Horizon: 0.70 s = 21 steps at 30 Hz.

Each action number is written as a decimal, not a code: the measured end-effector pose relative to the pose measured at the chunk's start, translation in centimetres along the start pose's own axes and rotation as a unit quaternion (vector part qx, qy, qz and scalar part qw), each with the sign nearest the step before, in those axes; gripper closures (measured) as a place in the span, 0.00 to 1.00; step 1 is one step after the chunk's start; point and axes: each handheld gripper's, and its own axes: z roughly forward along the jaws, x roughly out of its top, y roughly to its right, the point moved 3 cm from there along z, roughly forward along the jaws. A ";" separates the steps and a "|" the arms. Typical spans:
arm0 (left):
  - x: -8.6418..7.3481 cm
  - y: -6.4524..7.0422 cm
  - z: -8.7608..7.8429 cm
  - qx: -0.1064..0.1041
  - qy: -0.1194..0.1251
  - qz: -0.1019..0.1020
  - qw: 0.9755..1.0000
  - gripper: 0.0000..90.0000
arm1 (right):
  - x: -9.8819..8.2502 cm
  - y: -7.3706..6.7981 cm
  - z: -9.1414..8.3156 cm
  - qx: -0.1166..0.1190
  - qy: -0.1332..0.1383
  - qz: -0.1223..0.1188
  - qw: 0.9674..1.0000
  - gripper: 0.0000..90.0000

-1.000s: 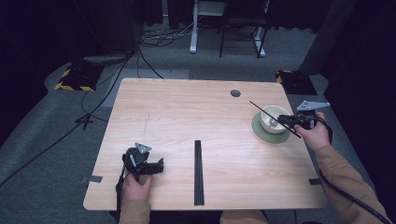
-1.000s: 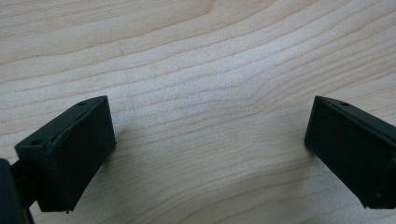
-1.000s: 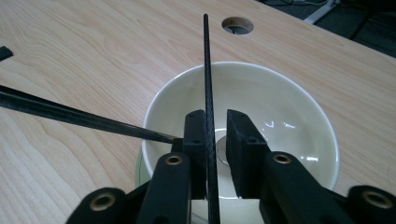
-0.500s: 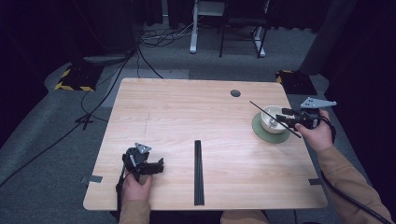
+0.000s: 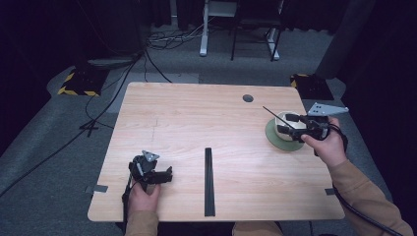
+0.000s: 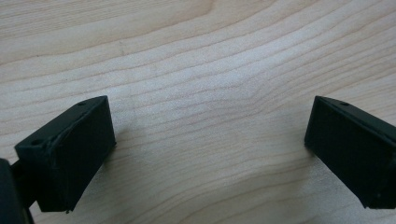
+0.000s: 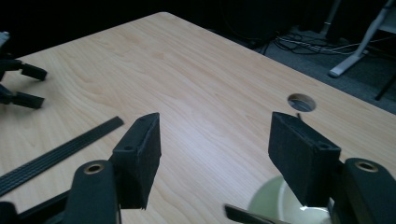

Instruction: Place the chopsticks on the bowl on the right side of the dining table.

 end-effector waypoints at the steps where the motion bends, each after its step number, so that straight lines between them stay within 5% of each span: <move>1: 0.0 0.0 0.0 0.000 0.000 0.000 1.000 0.02 | 0.0 0.0 0.0 0.000 0.000 0.000 1.000 0.39; 21: 0.0 0.0 0.0 0.000 0.000 0.000 1.000 0.02 | 0.3 -7.0 2.5 0.053 -0.031 -0.020 0.998 0.41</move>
